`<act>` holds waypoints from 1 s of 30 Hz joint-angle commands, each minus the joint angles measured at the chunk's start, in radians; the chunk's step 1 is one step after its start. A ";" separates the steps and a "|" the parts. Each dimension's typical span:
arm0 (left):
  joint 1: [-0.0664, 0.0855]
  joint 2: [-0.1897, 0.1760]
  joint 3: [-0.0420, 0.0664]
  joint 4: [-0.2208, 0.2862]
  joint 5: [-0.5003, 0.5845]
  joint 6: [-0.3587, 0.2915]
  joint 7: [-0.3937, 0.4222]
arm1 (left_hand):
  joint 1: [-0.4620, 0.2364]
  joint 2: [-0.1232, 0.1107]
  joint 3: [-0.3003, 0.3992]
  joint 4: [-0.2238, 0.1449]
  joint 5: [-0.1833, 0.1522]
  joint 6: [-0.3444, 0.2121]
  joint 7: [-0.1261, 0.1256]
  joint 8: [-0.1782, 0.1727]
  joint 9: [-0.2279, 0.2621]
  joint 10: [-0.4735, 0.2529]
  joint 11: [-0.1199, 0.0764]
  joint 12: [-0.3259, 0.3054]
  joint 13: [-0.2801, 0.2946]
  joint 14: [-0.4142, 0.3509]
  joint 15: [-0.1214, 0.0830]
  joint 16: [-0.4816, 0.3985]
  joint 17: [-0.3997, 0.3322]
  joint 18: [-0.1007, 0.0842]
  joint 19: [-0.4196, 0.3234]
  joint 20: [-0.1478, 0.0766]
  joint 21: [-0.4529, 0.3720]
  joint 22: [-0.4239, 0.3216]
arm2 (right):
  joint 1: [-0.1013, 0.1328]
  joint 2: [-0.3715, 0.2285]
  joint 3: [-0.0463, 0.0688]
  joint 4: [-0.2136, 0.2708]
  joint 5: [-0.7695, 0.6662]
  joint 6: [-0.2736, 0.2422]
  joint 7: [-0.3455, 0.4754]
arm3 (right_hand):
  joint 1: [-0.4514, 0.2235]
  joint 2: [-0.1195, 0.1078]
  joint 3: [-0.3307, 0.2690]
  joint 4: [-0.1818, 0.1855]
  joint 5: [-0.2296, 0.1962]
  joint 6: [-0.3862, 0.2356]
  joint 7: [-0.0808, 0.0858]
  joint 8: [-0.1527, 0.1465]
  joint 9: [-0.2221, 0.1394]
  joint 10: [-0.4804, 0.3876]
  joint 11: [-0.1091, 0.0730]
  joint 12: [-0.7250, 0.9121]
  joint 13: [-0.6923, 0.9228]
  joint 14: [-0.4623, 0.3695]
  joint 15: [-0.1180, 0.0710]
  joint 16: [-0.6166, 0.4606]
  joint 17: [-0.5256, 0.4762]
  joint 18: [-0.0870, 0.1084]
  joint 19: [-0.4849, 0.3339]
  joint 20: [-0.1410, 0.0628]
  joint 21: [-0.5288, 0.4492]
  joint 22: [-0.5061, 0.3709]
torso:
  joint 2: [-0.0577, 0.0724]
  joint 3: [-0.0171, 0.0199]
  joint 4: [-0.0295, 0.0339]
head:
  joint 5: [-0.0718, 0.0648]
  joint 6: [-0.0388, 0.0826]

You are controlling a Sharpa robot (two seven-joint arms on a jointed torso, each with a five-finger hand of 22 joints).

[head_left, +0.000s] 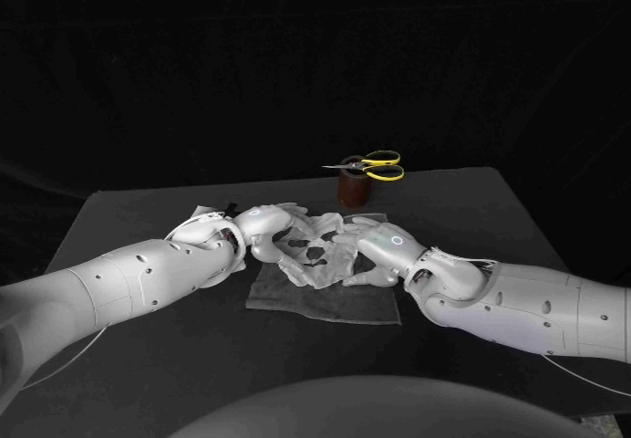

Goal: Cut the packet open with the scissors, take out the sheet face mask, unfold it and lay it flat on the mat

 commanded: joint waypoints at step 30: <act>0.002 0.023 0.001 -0.037 -0.034 0.129 -0.101 | -0.049 -0.036 -0.043 0.001 0.012 -0.125 0.030 -0.035 -0.014 -0.095 0.029 -0.004 -0.004 0.010 0.022 -0.028 0.001 -0.002 0.001 0.004 -0.001 -0.002 | 0.021 0.040 0.000 -0.098 0.016 0.176 -0.009 | -0.069 0.010 -0.033 0.000 0.044 -0.131 0.077 -0.008 -0.042 -0.076 0.022 -0.005 -0.002 -0.040 0.023 0.000 -0.015 -0.022 -0.020 -0.001 0.002 -0.012 | -0.001 -0.0005 0.0004 | -0.001 0.000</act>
